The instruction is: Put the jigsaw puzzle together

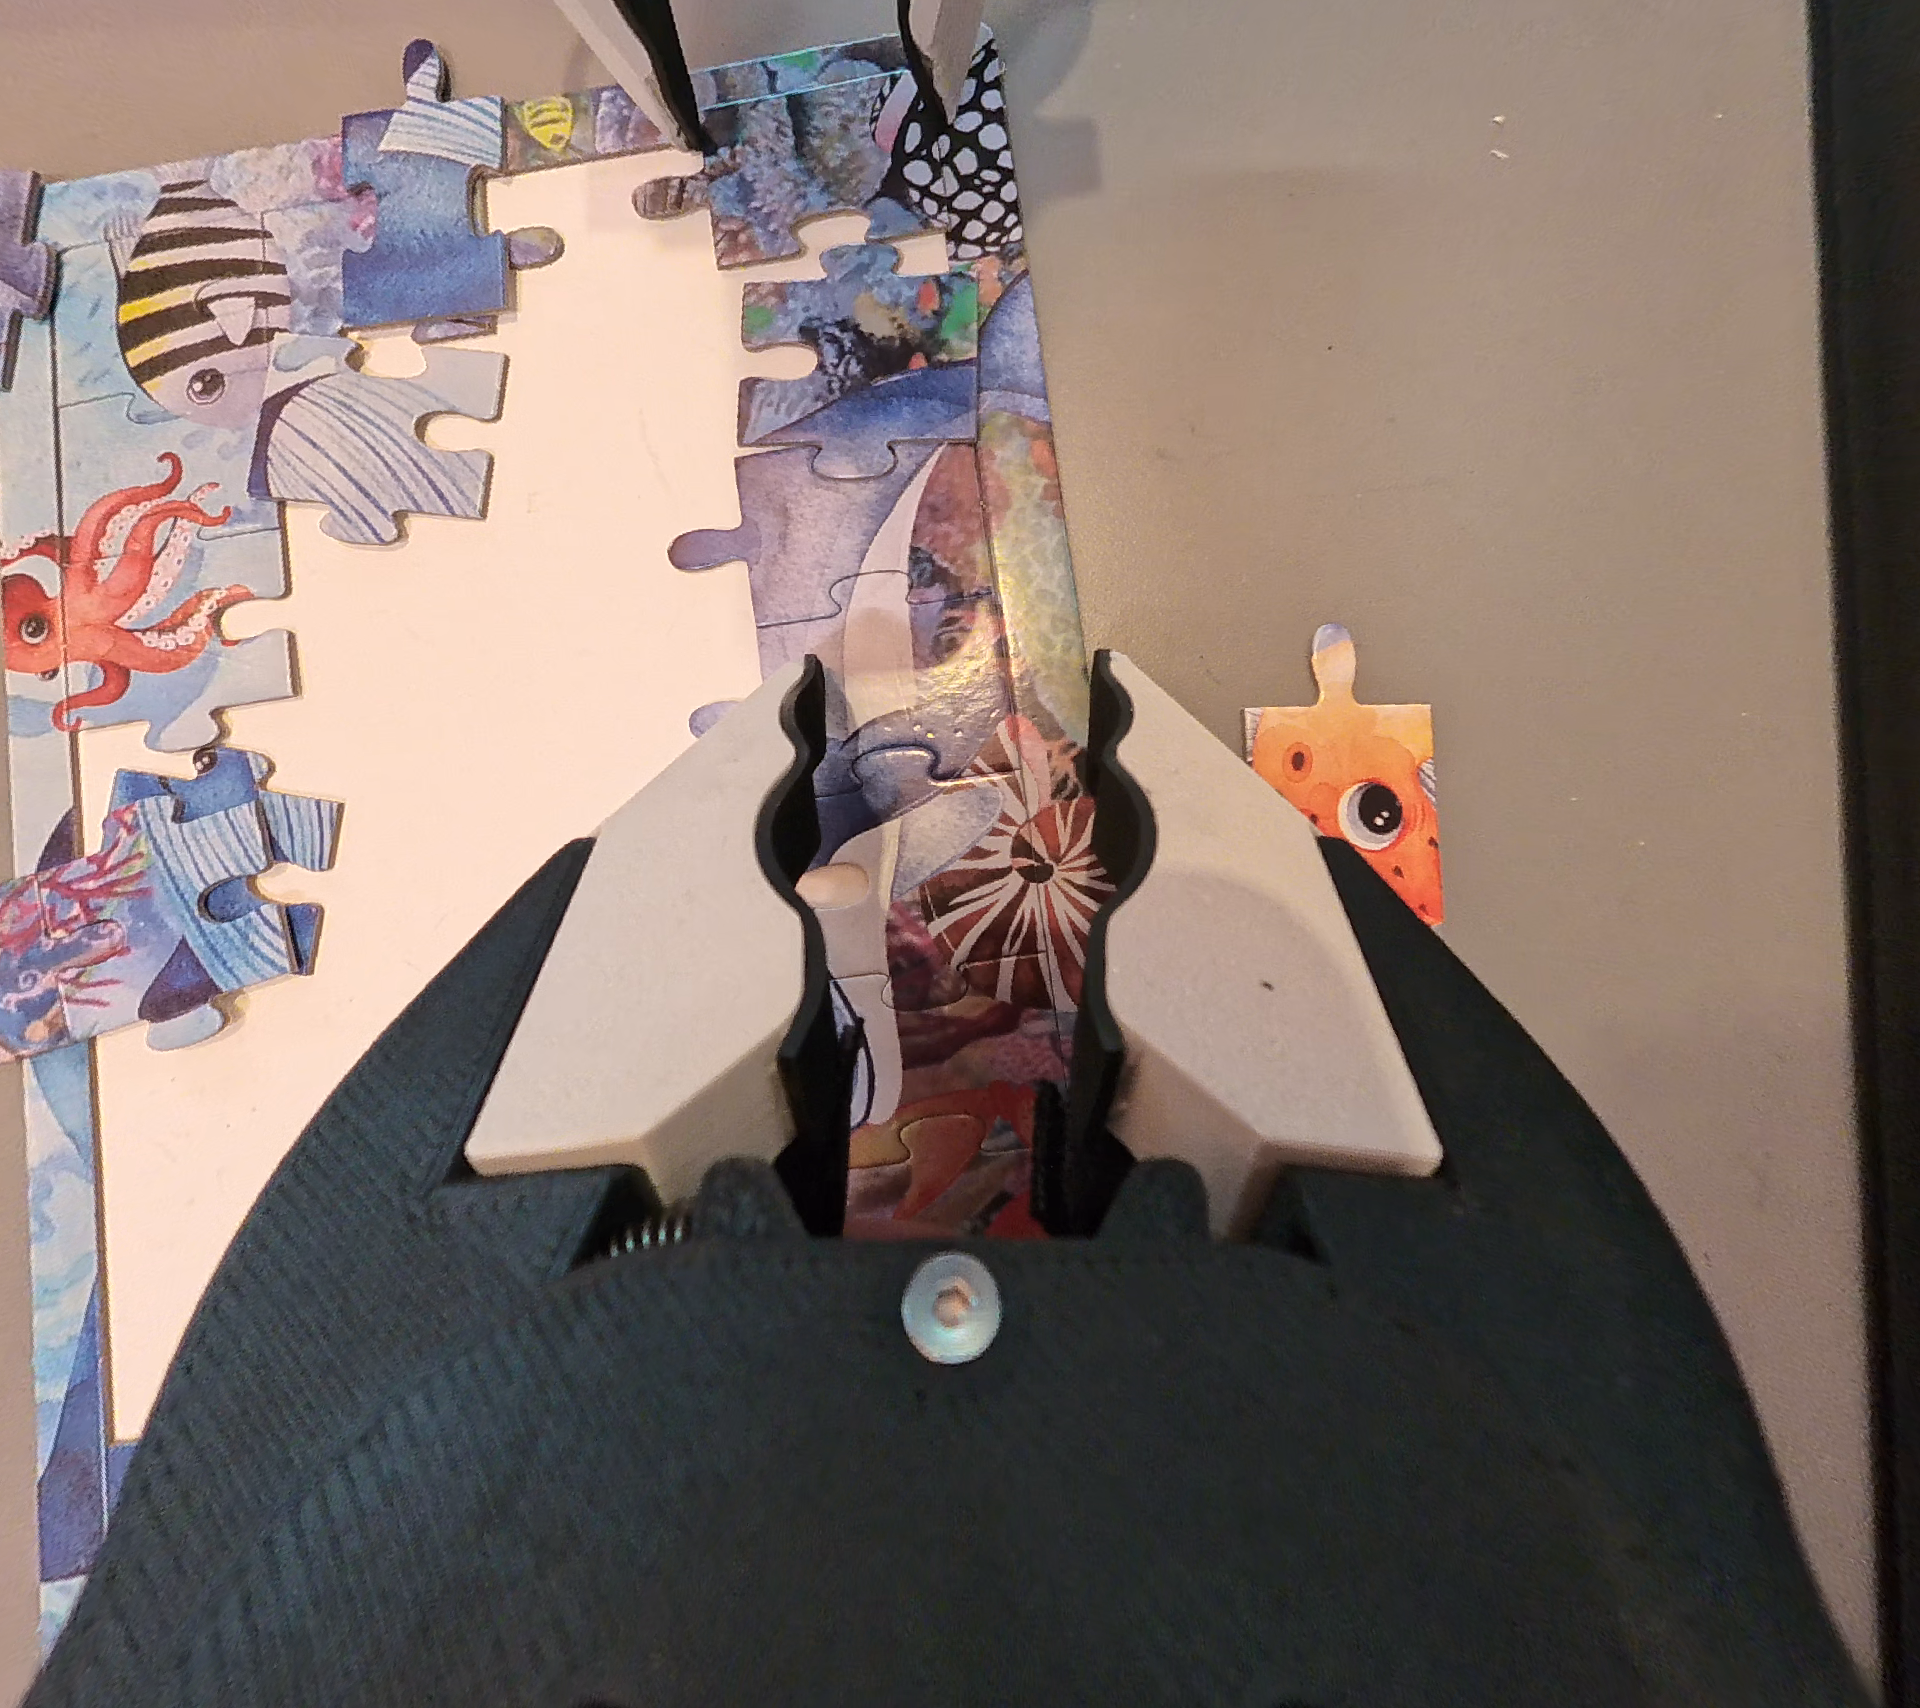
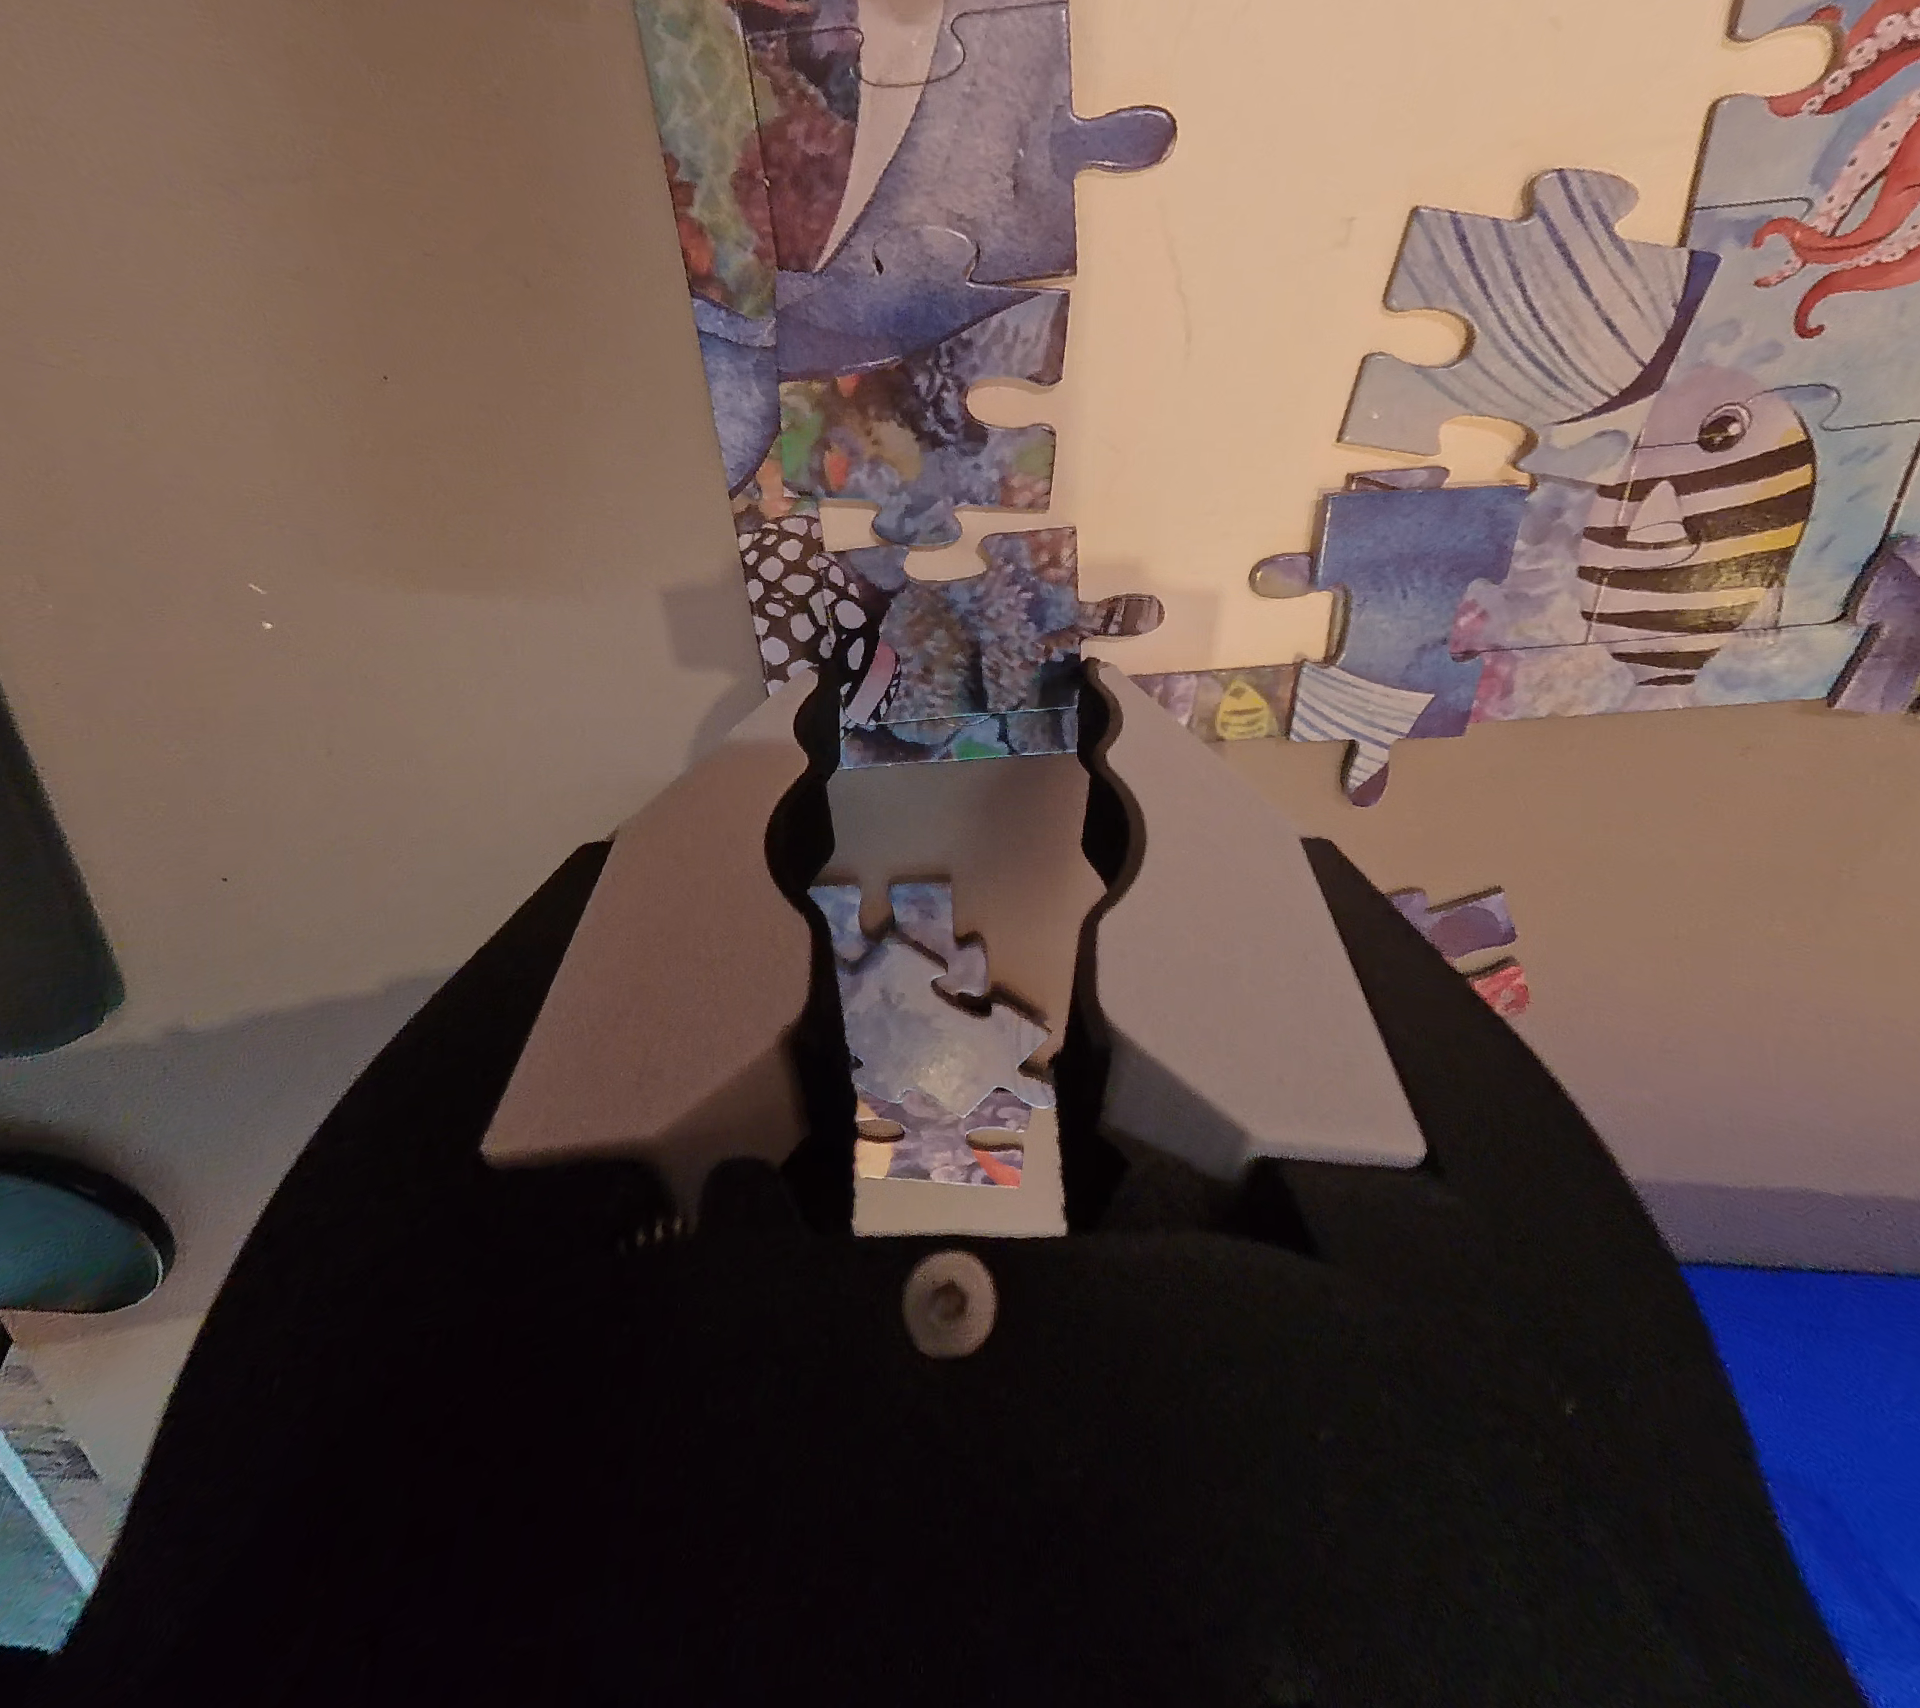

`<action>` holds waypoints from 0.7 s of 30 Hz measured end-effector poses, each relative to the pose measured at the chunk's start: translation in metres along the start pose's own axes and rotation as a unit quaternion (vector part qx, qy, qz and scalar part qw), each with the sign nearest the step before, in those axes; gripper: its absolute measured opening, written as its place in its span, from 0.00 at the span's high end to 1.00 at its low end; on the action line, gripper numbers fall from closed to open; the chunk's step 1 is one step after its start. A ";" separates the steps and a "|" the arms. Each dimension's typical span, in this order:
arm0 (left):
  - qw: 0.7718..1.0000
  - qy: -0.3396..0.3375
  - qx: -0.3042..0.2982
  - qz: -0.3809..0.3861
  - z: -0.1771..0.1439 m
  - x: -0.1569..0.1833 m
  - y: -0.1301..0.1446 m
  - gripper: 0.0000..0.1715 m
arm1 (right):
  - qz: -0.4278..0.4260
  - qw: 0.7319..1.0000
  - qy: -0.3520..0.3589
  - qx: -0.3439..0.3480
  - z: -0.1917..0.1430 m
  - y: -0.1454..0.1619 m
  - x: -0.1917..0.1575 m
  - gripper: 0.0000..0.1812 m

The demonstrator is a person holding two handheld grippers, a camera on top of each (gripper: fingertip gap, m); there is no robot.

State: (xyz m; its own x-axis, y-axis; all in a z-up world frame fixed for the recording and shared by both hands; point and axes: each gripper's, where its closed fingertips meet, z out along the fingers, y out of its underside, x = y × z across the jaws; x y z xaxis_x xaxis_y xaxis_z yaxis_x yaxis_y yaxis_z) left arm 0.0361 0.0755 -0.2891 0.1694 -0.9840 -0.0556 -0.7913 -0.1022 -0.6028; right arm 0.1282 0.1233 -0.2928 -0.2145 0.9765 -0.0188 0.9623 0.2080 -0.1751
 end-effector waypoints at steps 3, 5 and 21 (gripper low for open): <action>1.000 0.000 0.000 0.000 0.000 0.000 0.000 0.71 | 0.003 1.000 -0.002 0.000 0.000 -0.001 -0.002 0.76; 1.000 0.001 0.000 0.000 0.000 0.000 0.000 0.71 | 0.007 1.000 0.003 -0.002 0.000 -0.001 -0.001 0.76; 0.999 -0.001 0.037 0.026 -0.007 0.002 -0.029 0.73 | 0.007 1.000 0.002 0.008 -0.001 0.001 0.000 0.76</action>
State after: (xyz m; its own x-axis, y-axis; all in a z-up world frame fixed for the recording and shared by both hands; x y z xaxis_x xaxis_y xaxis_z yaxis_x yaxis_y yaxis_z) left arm 0.0554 0.0753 -0.2663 0.1306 -0.9875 -0.0887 -0.7537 -0.0408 -0.6559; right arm 0.1292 0.1231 -0.2919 -0.2007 0.9795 -0.0175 0.9624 0.1938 -0.1904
